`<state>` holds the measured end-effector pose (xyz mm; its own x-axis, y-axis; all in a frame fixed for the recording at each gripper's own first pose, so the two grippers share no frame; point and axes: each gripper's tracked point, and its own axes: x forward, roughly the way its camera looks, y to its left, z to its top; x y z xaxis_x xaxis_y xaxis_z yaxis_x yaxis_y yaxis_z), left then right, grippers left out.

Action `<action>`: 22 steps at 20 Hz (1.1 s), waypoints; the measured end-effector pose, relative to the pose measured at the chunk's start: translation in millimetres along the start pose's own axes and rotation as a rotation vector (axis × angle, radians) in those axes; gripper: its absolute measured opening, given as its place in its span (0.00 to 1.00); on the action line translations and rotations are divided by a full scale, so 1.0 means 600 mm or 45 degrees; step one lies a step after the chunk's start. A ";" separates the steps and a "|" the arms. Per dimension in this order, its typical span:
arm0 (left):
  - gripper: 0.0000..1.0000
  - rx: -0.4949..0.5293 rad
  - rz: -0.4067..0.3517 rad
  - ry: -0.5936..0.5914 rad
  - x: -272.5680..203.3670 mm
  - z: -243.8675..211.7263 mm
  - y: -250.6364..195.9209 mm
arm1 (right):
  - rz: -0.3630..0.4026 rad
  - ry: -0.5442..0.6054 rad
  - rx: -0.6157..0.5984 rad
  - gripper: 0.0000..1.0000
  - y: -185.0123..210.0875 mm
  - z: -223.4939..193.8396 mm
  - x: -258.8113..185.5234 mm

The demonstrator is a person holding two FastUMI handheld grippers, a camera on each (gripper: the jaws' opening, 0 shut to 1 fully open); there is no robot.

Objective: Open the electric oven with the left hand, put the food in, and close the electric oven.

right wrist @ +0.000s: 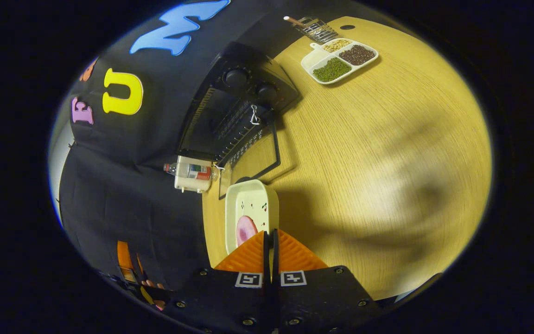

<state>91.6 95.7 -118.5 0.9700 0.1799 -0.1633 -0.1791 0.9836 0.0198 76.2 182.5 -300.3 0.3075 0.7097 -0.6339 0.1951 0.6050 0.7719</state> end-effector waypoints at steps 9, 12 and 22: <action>0.90 0.020 -0.004 0.017 0.034 -0.006 0.015 | 0.087 -0.268 0.187 0.00 0.085 0.088 0.063; 0.99 0.028 0.005 0.025 0.044 -0.008 0.032 | 0.129 -0.366 0.276 0.00 0.106 0.123 0.092; 0.99 0.043 -0.030 0.064 0.106 -0.022 0.077 | 0.189 -0.602 0.527 0.00 0.158 0.186 0.207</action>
<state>143.0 152.6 -141.1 0.9643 0.1567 -0.2136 -0.1497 0.9875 0.0485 236.6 287.8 -300.4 0.7179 0.4821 -0.5022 0.4329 0.2558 0.8644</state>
